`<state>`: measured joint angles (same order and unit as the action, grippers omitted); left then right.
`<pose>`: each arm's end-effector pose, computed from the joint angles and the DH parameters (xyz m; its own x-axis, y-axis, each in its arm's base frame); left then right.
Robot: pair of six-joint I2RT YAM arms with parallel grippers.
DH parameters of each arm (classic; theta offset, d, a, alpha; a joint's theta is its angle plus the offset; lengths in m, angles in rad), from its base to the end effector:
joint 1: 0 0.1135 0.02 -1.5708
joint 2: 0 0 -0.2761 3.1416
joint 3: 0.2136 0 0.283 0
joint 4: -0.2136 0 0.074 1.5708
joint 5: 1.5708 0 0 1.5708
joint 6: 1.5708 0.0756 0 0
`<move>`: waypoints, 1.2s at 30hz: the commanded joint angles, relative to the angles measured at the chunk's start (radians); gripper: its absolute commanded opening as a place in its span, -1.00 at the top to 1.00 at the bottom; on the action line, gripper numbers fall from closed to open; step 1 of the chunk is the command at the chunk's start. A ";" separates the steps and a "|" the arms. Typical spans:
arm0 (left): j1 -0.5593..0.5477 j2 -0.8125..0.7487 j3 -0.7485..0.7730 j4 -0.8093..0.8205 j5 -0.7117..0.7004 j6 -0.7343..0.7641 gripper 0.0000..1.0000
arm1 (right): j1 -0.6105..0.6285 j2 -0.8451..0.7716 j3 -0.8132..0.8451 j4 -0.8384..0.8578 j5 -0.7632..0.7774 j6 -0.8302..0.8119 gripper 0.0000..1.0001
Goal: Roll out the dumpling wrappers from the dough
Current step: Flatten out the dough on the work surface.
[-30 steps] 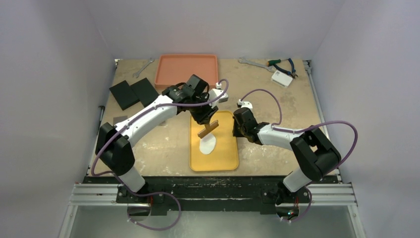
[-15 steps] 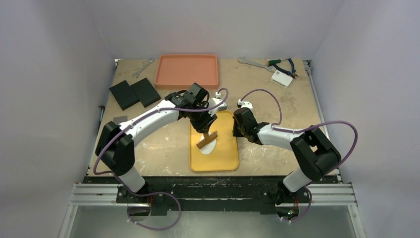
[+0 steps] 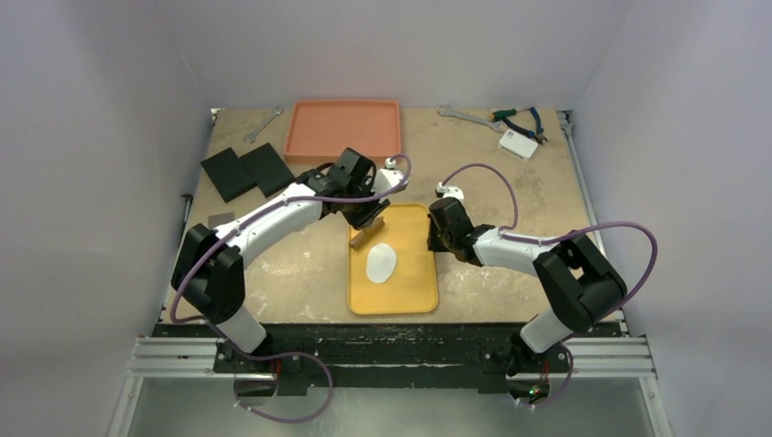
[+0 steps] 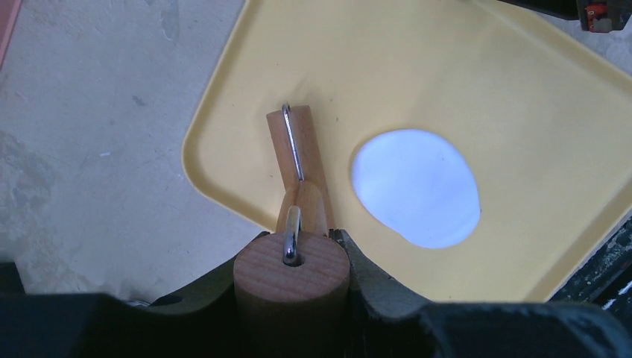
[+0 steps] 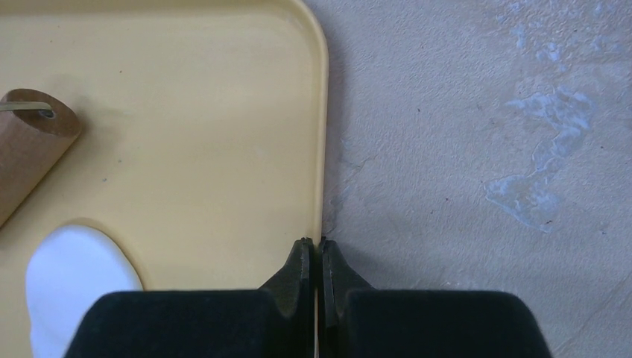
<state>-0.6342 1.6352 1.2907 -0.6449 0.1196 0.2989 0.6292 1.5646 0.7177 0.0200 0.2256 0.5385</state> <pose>0.3170 -0.2444 0.2275 -0.4546 0.6973 -0.5542 0.8109 0.5814 0.0664 0.2900 0.1902 0.1134 -0.7421 0.0781 -0.6657 -0.0822 0.9751 0.2060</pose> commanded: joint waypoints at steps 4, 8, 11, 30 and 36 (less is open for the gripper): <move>0.027 -0.014 0.110 -0.101 -0.009 0.014 1.00 | 0.003 0.007 -0.001 -0.018 0.005 -0.026 1.00; -0.032 -0.056 0.164 -0.152 0.078 -0.013 1.00 | 0.002 0.010 0.001 -0.018 0.006 -0.026 1.00; -0.063 -0.053 0.161 -0.189 0.185 -0.039 1.00 | 0.002 0.013 0.004 -0.018 0.006 -0.026 1.00; -0.052 0.057 0.018 -0.123 0.035 -0.004 1.00 | 0.002 0.008 0.001 -0.018 0.003 -0.026 1.00; -0.021 0.053 0.020 -0.099 -0.059 0.034 1.00 | 0.002 0.005 -0.002 -0.018 0.003 -0.028 1.00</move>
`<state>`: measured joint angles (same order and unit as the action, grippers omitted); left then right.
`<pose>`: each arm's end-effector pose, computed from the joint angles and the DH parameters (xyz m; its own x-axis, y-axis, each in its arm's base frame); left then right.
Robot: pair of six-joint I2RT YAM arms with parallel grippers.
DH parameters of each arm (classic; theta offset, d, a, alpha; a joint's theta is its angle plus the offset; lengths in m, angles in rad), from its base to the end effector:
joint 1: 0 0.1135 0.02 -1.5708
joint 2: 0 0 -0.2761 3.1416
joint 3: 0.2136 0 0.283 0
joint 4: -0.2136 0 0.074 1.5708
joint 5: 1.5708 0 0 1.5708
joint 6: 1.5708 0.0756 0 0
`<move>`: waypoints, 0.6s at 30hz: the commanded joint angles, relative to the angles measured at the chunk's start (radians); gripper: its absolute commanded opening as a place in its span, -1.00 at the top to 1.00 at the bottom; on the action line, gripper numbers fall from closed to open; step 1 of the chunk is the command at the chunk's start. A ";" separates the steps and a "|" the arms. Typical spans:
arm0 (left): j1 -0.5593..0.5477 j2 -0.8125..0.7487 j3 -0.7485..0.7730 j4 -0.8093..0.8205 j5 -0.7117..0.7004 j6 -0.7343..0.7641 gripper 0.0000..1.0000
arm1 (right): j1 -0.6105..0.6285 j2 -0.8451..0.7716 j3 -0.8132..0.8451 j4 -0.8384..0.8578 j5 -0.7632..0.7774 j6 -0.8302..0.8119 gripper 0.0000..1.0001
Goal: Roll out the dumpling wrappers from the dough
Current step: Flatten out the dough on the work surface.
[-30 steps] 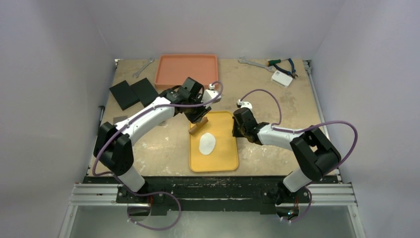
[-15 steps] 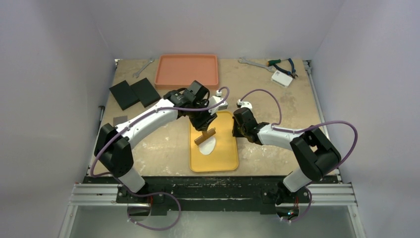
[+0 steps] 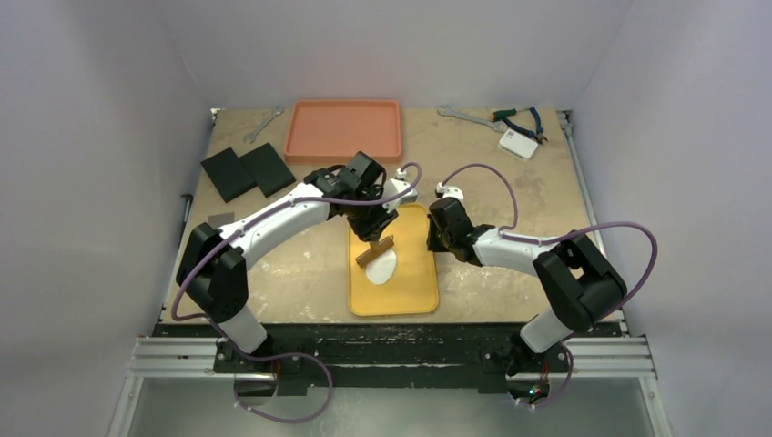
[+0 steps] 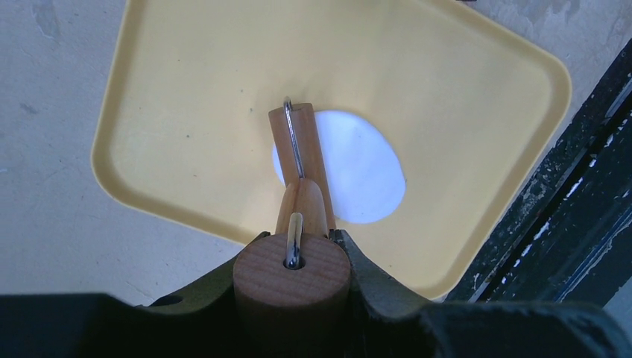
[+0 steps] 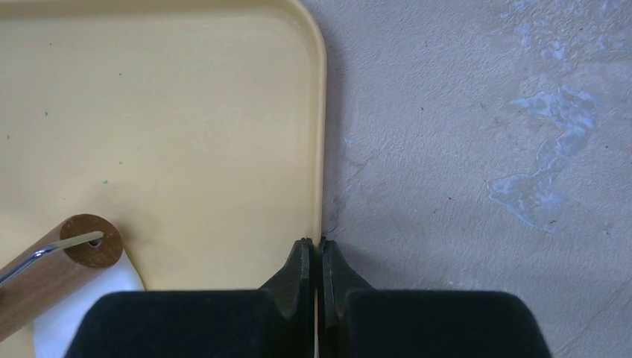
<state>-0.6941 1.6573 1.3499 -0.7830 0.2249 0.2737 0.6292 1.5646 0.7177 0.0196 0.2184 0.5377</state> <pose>0.2919 -0.2649 0.2311 -0.4663 0.7309 -0.4984 0.8609 0.5046 -0.0655 0.2897 0.1906 0.1133 -0.7447 0.0764 -0.6630 -0.0868 0.9739 0.2097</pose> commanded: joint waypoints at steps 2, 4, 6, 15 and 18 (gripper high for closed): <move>0.070 0.036 -0.032 0.043 -0.169 0.068 1.00 | 0.003 0.005 -0.001 -0.018 0.010 -0.027 1.00; 0.091 0.041 -0.024 0.038 -0.164 0.074 1.00 | 0.003 0.003 -0.002 -0.018 0.011 -0.027 1.00; 0.097 0.038 -0.021 0.037 -0.165 0.080 1.00 | 0.002 0.003 -0.002 -0.018 0.011 -0.026 1.00; 0.064 -0.013 0.090 -0.023 -0.076 0.031 1.00 | 0.002 0.005 -0.001 -0.018 0.009 -0.027 1.00; 0.012 -0.048 0.124 -0.040 -0.015 0.004 1.00 | 0.003 0.006 0.000 -0.018 0.009 -0.027 1.00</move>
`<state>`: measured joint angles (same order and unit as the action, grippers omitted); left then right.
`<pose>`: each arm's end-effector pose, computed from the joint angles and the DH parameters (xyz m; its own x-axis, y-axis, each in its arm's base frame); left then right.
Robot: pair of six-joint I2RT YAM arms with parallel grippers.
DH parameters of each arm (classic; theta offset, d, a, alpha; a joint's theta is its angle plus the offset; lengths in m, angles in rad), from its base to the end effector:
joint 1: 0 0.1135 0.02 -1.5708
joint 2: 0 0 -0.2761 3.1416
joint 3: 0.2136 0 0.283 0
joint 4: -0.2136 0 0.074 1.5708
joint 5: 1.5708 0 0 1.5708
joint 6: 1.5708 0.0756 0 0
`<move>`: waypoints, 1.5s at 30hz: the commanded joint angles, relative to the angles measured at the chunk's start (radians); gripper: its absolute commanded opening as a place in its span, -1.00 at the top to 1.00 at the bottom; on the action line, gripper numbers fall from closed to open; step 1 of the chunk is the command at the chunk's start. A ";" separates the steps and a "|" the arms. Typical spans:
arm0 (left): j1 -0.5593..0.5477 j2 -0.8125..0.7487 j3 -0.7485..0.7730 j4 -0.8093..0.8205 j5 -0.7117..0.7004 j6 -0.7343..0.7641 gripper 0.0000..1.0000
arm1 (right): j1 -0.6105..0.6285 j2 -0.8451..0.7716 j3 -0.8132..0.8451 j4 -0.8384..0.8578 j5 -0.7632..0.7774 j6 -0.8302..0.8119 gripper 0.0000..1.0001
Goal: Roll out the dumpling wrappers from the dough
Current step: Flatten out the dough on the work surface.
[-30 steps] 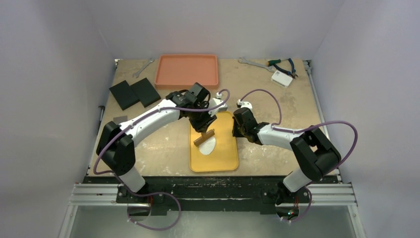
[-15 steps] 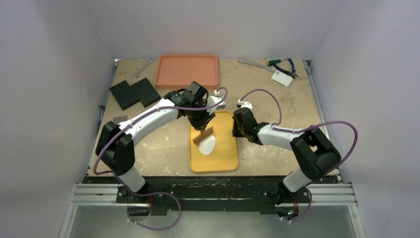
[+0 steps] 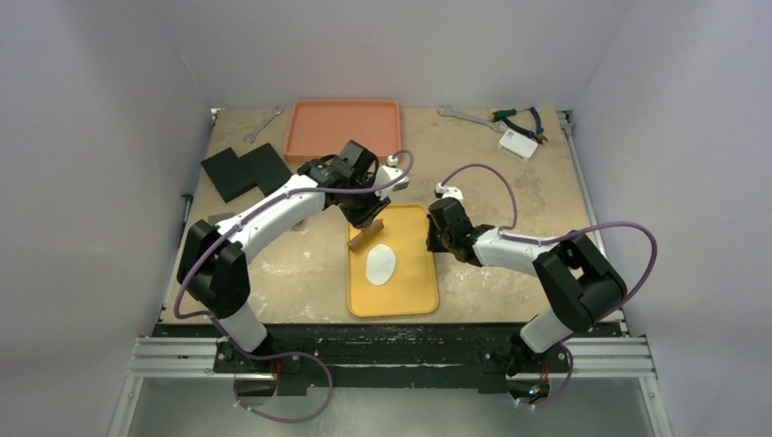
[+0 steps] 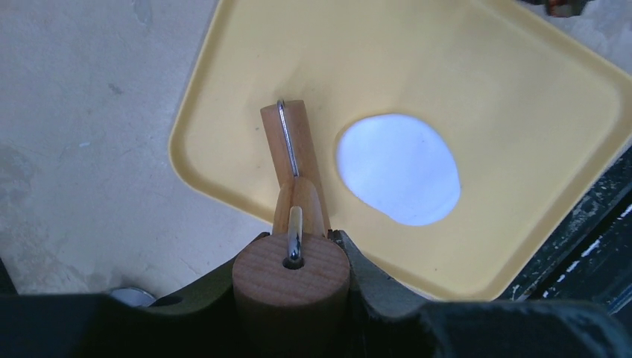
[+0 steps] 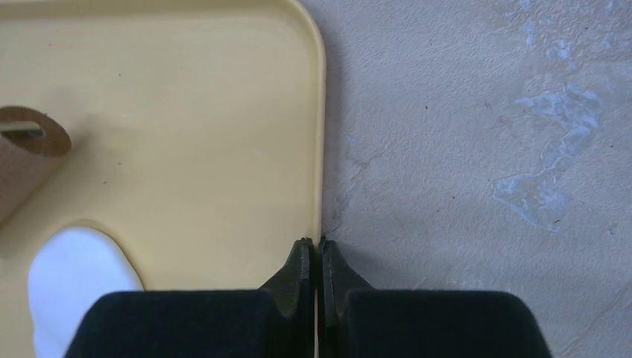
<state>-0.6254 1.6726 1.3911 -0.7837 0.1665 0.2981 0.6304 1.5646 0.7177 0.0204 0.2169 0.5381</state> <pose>0.3189 -0.2457 0.2390 -0.4893 0.7106 -0.5056 0.8224 0.5689 0.0036 0.2895 0.1911 0.1134 -0.7449 0.0760 -0.6629 -0.0886 0.9734 0.2113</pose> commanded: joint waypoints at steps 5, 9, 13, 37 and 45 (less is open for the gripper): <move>-0.079 -0.054 0.081 -0.080 0.117 -0.039 1.00 | 0.002 0.011 0.003 -0.019 0.011 -0.027 1.00; -0.080 -0.025 0.011 -0.059 0.135 -0.037 1.00 | 0.002 0.011 0.002 -0.019 0.012 -0.027 1.00; -0.080 0.022 -0.039 -0.030 0.088 -0.011 1.00 | 0.002 0.012 0.003 -0.019 0.011 -0.027 1.00; 0.015 0.039 -0.092 0.071 -0.163 0.085 1.00 | 0.002 0.009 0.000 -0.019 0.013 -0.027 1.00; 0.023 0.038 -0.090 0.075 -0.208 0.095 1.00 | 0.002 0.006 -0.001 -0.019 0.013 -0.027 1.00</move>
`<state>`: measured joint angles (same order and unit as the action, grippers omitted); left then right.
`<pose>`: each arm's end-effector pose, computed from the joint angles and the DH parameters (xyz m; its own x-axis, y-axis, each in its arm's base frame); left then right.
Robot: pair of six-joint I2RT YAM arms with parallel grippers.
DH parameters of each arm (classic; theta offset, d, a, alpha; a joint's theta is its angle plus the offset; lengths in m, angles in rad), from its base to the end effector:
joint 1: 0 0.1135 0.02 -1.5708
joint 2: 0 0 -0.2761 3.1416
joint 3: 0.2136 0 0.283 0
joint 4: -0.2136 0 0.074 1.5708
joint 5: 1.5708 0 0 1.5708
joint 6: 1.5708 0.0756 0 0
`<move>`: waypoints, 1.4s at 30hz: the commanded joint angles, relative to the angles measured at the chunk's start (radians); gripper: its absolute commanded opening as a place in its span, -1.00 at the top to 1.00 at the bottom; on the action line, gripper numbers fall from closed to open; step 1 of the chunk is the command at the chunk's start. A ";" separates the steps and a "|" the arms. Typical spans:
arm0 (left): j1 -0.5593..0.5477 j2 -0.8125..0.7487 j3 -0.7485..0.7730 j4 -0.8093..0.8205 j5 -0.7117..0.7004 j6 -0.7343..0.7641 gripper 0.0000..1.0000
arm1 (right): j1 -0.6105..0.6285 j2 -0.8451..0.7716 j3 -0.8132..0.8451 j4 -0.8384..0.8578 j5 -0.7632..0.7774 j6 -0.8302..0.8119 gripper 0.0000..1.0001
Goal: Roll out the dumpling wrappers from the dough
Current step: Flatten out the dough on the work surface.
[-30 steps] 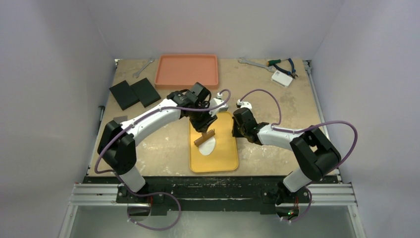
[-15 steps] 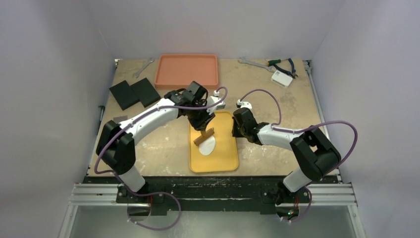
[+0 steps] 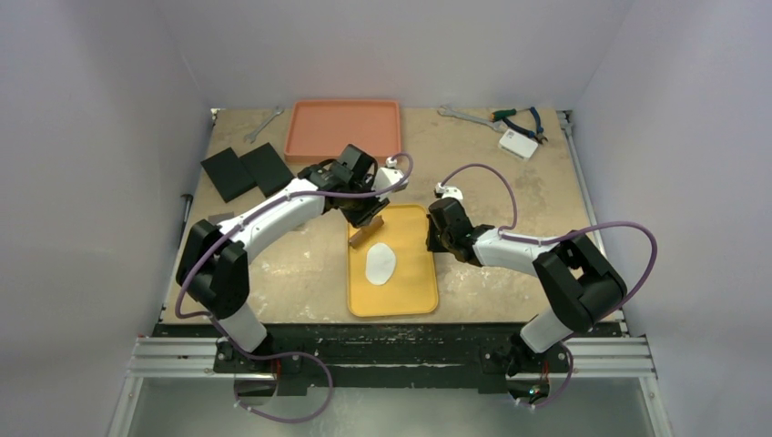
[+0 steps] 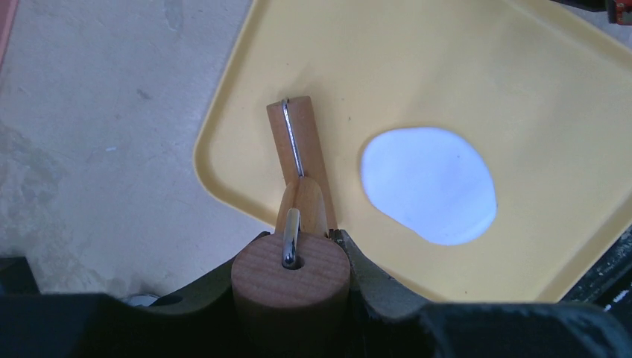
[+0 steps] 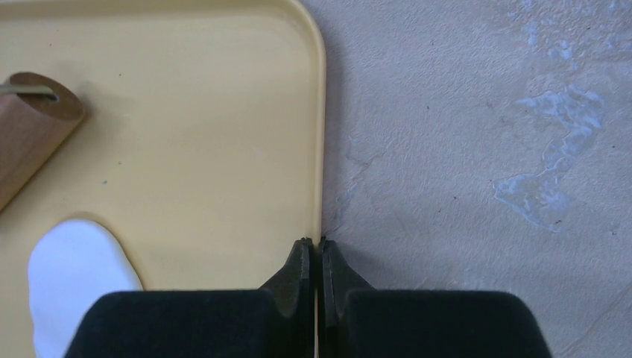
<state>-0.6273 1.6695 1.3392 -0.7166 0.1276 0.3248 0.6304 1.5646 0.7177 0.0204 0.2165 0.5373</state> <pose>0.3205 -0.2442 0.2263 -0.4621 0.7260 -0.5093 0.8243 0.5634 0.0552 0.2895 0.1912 0.1134 -0.7449 0.0752 -0.6629 -0.0895 0.9734 0.2110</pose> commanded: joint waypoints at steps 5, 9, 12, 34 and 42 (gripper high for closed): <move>0.012 0.013 0.023 -0.033 -0.087 0.032 1.00 | 0.001 0.008 -0.001 -0.019 0.016 -0.025 1.00; -0.071 -0.047 0.077 -0.064 -0.042 -0.015 1.00 | 0.001 0.010 0.000 -0.019 0.015 -0.026 1.00; -0.110 -0.067 0.092 -0.098 -0.012 -0.035 1.00 | 0.001 0.008 0.001 -0.019 0.016 -0.025 1.00; -0.241 0.016 -0.006 -0.095 0.054 -0.053 1.00 | 0.002 0.012 0.003 -0.019 0.013 -0.026 1.00; -0.292 0.029 -0.016 -0.187 0.228 0.027 1.00 | 0.001 0.015 0.004 -0.019 0.012 -0.028 1.00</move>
<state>-0.8665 1.6604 1.3659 -0.8249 0.1753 0.3157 0.6304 1.5646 0.7177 0.0200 0.2169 0.5369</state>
